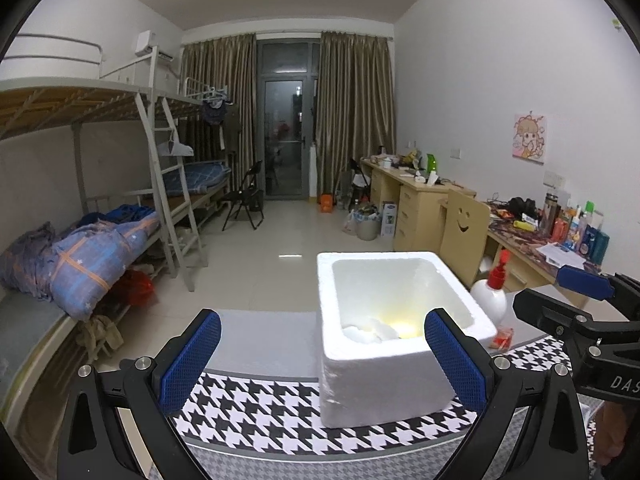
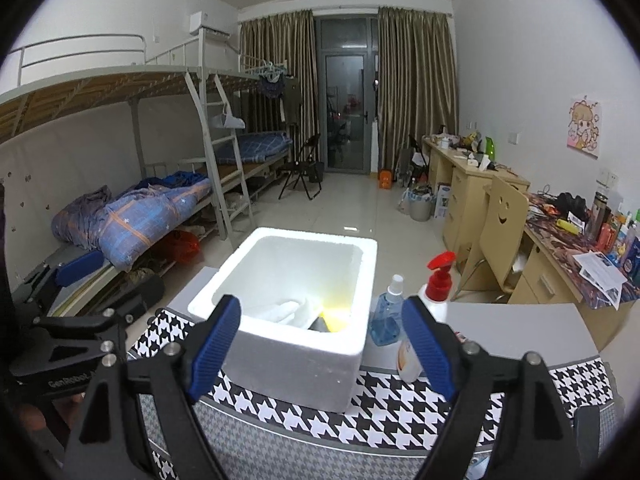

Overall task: Organize soft objects
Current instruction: 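Move both tools back toward the blue mask and white roller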

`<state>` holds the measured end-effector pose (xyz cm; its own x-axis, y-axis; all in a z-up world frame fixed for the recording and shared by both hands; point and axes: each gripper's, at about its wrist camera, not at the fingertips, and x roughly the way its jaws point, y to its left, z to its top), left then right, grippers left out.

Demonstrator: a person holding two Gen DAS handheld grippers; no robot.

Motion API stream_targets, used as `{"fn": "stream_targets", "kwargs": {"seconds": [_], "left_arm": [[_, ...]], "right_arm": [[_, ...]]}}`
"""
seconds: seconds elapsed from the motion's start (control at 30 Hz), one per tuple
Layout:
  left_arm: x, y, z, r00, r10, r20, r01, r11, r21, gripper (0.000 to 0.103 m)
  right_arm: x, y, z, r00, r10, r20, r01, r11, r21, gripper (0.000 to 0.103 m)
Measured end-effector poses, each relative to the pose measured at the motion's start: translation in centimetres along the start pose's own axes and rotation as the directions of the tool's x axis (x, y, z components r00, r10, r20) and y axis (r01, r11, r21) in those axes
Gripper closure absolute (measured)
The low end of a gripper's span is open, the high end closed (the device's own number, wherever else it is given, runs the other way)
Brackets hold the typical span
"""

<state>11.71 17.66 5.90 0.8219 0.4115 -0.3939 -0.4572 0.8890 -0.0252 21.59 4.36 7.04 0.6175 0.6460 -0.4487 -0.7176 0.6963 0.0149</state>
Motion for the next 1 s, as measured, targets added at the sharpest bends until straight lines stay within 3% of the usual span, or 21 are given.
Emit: {"fn": "stream_targets", "kwargs": {"seconds": [0.17,0.37,1.0], "left_arm": [[-1.4,-0.3,-0.6,1.0,-0.02,0.009,0.021,1.0,-0.003,0.001],[-3.1,-0.9,-1.2,0.999,-0.035,0.024,0.035,0.999,-0.002,0.001],[-7.2,-3.4,-2.4,0.994,-0.091,0.064,0.09,0.996,0.024,0.001]], "right_arm": [[-1.3,-0.2,-0.6,1.0,-0.01,0.013,0.01,1.0,-0.004,0.009],[-2.7,-0.6,-1.7,1.0,0.011,0.028,-0.011,1.0,0.016,0.009],[-8.4,-1.3,-4.5,0.996,-0.028,0.083,0.025,0.999,0.041,0.009]]}}
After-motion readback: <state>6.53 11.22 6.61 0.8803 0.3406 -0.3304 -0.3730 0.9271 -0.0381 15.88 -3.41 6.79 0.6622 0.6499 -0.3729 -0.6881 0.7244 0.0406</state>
